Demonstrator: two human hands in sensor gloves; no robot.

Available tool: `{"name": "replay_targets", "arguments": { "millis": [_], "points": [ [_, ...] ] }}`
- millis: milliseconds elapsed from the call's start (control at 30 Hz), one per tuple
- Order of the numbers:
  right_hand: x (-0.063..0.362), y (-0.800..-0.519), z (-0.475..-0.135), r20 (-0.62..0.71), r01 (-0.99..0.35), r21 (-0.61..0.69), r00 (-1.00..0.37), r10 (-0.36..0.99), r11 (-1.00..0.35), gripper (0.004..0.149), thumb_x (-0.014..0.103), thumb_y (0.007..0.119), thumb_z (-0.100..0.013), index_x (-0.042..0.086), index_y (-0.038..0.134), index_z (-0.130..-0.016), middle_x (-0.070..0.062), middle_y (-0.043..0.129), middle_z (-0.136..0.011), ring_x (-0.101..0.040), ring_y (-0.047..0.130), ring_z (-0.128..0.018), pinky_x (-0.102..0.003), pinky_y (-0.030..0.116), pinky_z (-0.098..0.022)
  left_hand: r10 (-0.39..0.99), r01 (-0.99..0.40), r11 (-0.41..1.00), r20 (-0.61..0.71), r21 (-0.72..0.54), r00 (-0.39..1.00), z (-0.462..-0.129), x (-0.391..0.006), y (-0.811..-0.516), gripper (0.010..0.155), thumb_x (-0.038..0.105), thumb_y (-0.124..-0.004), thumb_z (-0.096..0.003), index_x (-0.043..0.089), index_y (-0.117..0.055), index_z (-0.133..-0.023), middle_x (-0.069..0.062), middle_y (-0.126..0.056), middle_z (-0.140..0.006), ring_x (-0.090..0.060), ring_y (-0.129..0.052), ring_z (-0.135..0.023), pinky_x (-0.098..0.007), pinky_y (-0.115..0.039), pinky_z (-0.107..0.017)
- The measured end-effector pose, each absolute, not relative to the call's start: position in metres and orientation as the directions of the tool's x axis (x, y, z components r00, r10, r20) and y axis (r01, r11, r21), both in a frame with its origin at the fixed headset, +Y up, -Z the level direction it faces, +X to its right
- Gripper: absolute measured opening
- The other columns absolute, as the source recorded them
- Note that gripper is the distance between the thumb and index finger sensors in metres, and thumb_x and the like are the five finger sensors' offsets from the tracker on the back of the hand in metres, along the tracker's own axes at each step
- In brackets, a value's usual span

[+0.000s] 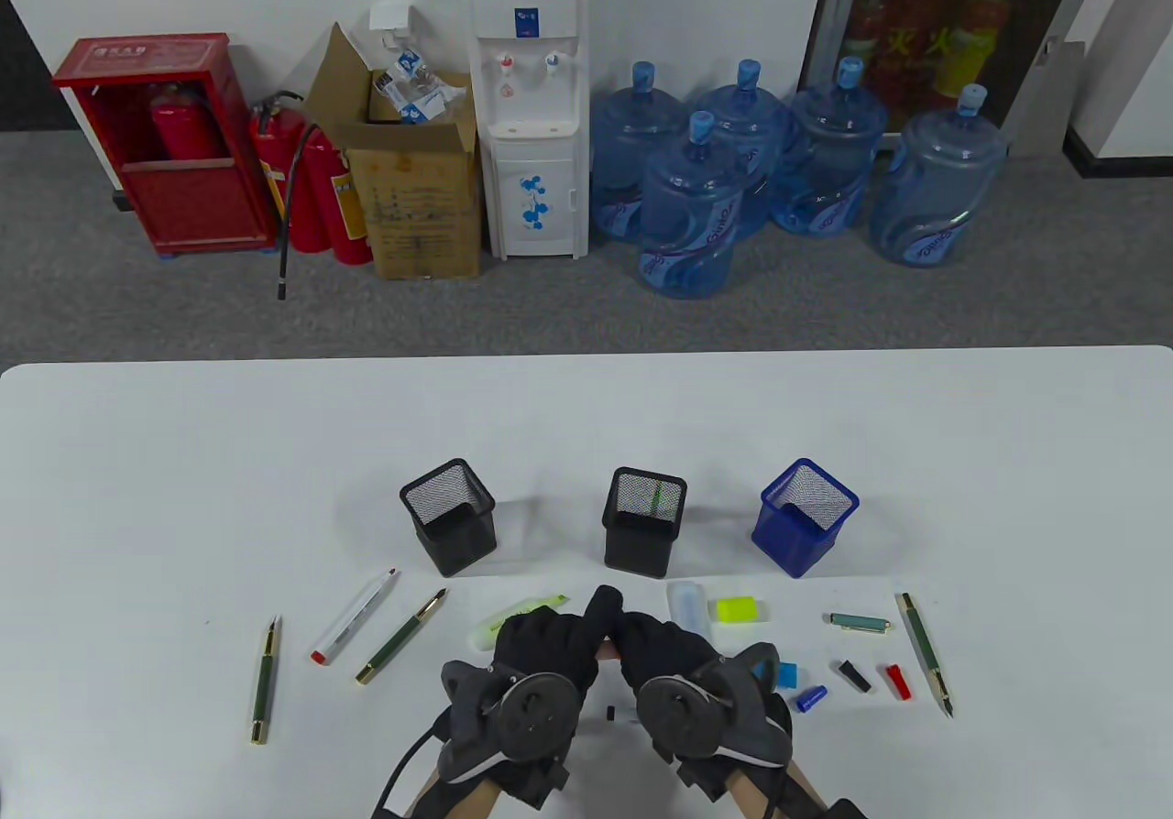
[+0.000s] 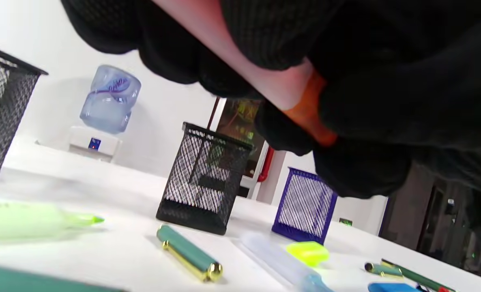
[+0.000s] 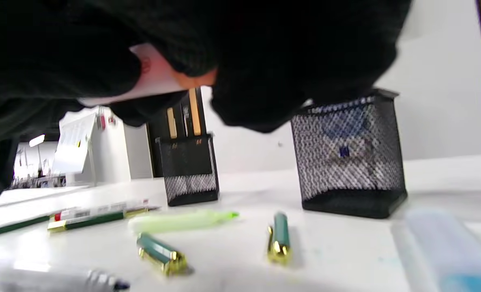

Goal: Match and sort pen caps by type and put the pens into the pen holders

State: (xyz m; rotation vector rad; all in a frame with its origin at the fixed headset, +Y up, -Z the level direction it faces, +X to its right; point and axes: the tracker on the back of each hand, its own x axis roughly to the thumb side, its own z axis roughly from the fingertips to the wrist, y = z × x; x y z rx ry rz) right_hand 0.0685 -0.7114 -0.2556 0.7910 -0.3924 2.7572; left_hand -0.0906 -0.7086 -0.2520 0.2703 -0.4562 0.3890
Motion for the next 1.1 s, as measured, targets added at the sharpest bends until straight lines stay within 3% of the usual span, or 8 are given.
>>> {"name": "replay_targets", "arguments": {
  "millis": [200,267,367,433,533,667,833,1100],
  "points": [
    [0.076,-0.728,-0.257,0.521,-0.326,-0.192,-0.833,0.185,-0.926,0.061,0.030,0.075,-0.039,0.017,0.068,-0.099,0.000,0.092,-0.087,-0.009,0.106,-0.040,-0.031,0.100,-0.030,0.253,-0.362,0.916,0.453,0.171,0.855,-0.253,-0.087,-0.720,0.076,0.027,-0.079,-0.0400,0.033,-0.043,-0.107,0.000,-0.091,-0.085,-0.029,-0.089,-0.070,-0.056,-0.073,-0.068],
    [0.080,-0.729,-0.258,0.493,-0.346,-0.200,-0.844,0.211,-0.917,0.063,0.035,0.075,-0.040,0.018,0.065,-0.100,-0.001,0.089,-0.089,-0.007,0.106,-0.046,-0.029,0.100,-0.035,0.183,-0.318,0.919,0.464,0.232,0.867,-0.251,-0.087,-0.717,0.075,0.029,-0.080,-0.0402,0.034,-0.046,-0.106,0.002,-0.093,-0.085,-0.028,-0.091,-0.069,-0.054,-0.074,-0.068],
    [0.087,-0.722,-0.258,0.445,-0.389,-0.251,-0.859,0.251,-0.887,0.071,0.042,0.074,-0.041,0.015,0.057,-0.104,-0.007,0.079,-0.096,-0.012,0.102,-0.058,-0.032,0.095,-0.043,0.074,-0.228,0.913,0.412,0.338,0.908,-0.252,-0.098,-0.697,0.072,0.032,-0.082,-0.0389,0.033,-0.054,-0.105,0.005,-0.096,-0.085,-0.025,-0.096,-0.068,-0.054,-0.075,-0.068],
    [0.095,-0.720,-0.259,0.430,-0.365,-0.299,-0.876,0.217,-0.882,0.073,0.043,0.074,-0.041,0.014,0.054,-0.105,-0.008,0.075,-0.099,-0.014,0.100,-0.062,-0.034,0.093,-0.046,-0.043,-0.090,0.906,0.303,0.413,0.952,-0.261,-0.117,-0.672,0.062,0.033,-0.083,-0.0385,0.034,-0.066,-0.098,0.006,-0.097,-0.084,-0.024,-0.098,-0.067,-0.053,-0.077,-0.066],
    [0.103,-0.726,-0.263,0.416,-0.355,-0.292,-0.883,0.216,-0.888,0.072,0.043,0.074,-0.042,0.015,0.054,-0.105,-0.008,0.075,-0.099,-0.016,0.098,-0.066,-0.037,0.091,-0.049,-0.169,0.125,0.911,0.080,0.394,0.982,-0.282,-0.150,-0.645,0.053,0.034,-0.083,-0.0391,0.042,-0.075,-0.091,0.009,-0.097,-0.087,-0.022,-0.098,-0.071,-0.052,-0.076,-0.069],
    [0.104,-0.732,-0.264,0.421,-0.309,-0.283,-0.891,0.171,-0.908,0.072,0.043,0.074,-0.041,0.016,0.056,-0.105,-0.006,0.076,-0.099,-0.018,0.097,-0.069,-0.039,0.090,-0.051,-0.165,0.189,0.937,-0.105,0.295,0.981,-0.317,-0.185,-0.633,0.053,0.028,-0.083,-0.0417,0.044,-0.077,-0.092,0.007,-0.091,-0.096,-0.024,-0.093,-0.080,-0.052,-0.070,-0.075],
    [0.105,-0.737,-0.265,0.423,-0.290,-0.282,-0.893,0.153,-0.915,0.072,0.043,0.075,-0.041,0.017,0.056,-0.105,-0.006,0.076,-0.099,-0.019,0.096,-0.071,-0.040,0.089,-0.052,-0.345,0.373,0.912,-0.173,0.170,0.923,-0.346,-0.175,-0.644,0.052,0.025,-0.082,-0.0424,0.046,-0.081,-0.090,0.011,-0.084,-0.102,-0.020,-0.089,-0.086,-0.050,-0.067,-0.079],
    [0.106,-0.738,-0.264,0.427,-0.259,-0.289,-0.896,0.117,-0.922,0.071,0.044,0.074,-0.041,0.017,0.057,-0.105,-0.006,0.076,-0.100,-0.020,0.095,-0.072,-0.041,0.088,-0.054,-0.452,0.470,0.875,-0.153,0.114,0.879,-0.375,-0.153,-0.669,0.052,0.024,-0.082,-0.0421,0.049,-0.083,-0.088,0.014,-0.086,-0.101,-0.018,-0.089,-0.089,-0.049,-0.065,-0.081]
  ]
}}
